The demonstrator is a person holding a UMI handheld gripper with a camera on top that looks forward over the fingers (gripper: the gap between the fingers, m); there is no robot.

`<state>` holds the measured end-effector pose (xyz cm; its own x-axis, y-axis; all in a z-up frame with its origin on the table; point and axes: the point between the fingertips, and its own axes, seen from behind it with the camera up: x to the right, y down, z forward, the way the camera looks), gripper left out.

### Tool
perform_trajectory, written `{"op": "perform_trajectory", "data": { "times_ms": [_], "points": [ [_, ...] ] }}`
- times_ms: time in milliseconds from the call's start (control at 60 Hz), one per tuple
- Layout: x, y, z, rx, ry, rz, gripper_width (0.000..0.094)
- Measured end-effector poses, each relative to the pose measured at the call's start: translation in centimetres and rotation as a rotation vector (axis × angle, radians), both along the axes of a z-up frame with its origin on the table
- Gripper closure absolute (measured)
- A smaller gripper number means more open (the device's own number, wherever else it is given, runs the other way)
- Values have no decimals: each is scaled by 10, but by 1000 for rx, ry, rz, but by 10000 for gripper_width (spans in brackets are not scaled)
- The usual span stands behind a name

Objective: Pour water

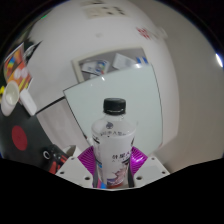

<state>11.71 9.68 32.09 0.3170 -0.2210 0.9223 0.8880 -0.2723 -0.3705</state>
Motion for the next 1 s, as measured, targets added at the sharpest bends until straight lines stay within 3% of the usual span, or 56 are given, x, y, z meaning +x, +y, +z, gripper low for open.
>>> {"op": "perform_trajectory", "data": {
  "times_ms": [133,317,567,817,1000],
  "points": [
    [-85,36,-5,-80,-420,93,546],
    [-152,75,-77,-208,-812,221,544],
    [-181,96,-145,-337,-1028,274,544],
    [-191,99,-126,-283,-870,357,543],
    [-190,85,-52,-179,-284,409,545]
  ]
}}
